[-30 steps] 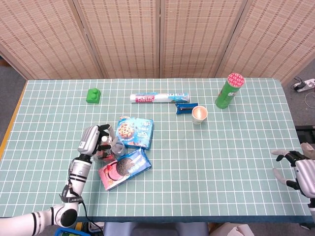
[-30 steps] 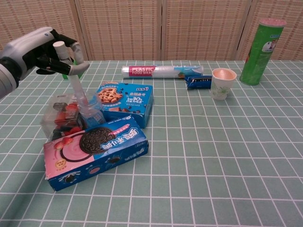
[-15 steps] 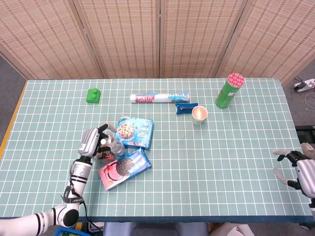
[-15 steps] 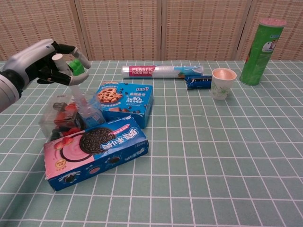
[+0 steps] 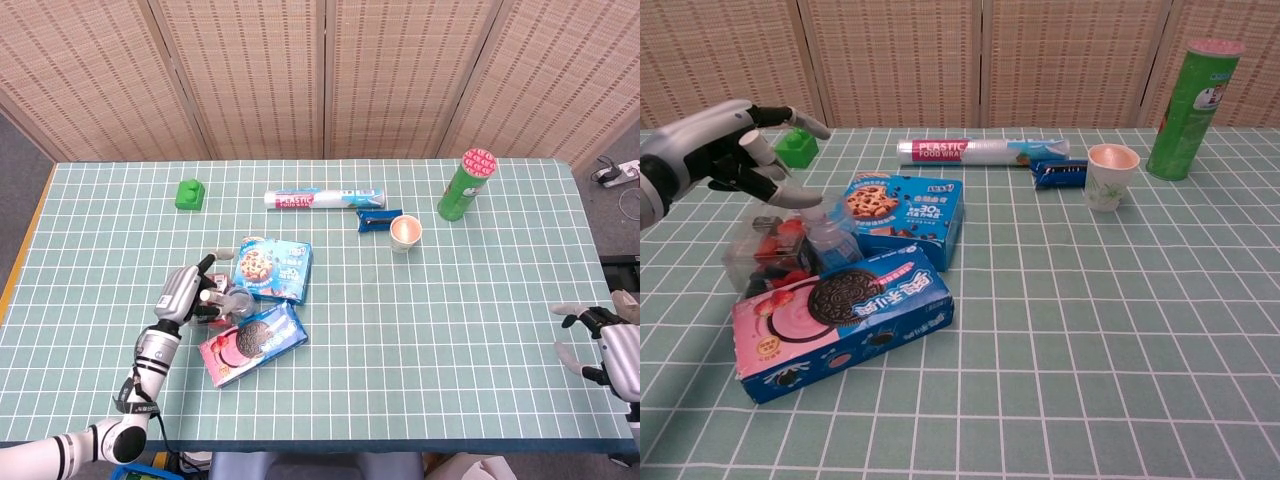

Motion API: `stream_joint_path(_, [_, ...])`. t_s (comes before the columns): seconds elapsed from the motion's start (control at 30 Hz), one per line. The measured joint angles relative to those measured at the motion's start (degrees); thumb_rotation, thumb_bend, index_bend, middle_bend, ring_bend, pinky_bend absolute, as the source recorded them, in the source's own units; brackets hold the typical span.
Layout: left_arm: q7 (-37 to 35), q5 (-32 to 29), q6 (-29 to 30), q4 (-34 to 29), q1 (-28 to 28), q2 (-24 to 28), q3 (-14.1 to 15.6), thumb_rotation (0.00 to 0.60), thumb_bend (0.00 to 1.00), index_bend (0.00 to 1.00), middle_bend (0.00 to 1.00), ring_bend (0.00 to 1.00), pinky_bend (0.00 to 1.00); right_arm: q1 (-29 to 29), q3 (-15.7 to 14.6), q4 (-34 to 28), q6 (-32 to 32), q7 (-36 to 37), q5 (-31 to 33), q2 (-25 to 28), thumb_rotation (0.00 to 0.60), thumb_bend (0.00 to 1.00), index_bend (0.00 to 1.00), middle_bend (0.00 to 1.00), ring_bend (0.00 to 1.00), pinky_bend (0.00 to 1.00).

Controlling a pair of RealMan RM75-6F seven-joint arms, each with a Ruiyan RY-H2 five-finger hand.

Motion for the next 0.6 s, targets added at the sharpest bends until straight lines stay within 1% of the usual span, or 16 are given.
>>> stream_joint_path(0.23, [3.1,-1.8,0.6,-3.7,1.3,3.3,0.3,0.600,0.00,0.29,1.00,1.00,1.00,0.1,0.0,-0.3,-0.3,-1.1,0.1,-0.2,0.600,0.28,0.33,0.46,0.36,0.51])
stream_joint_path(0.6, [6.1,-1.3,5.2,-10.4,5.2,9.1,1.8,0.600,0.00,0.30,1.00,1.00,1.00,-0.3,0.1,-1.1,0.6,-3.6,0.3,-0.8,0.600,0.28,0.33,0.46,0.36,0.51])
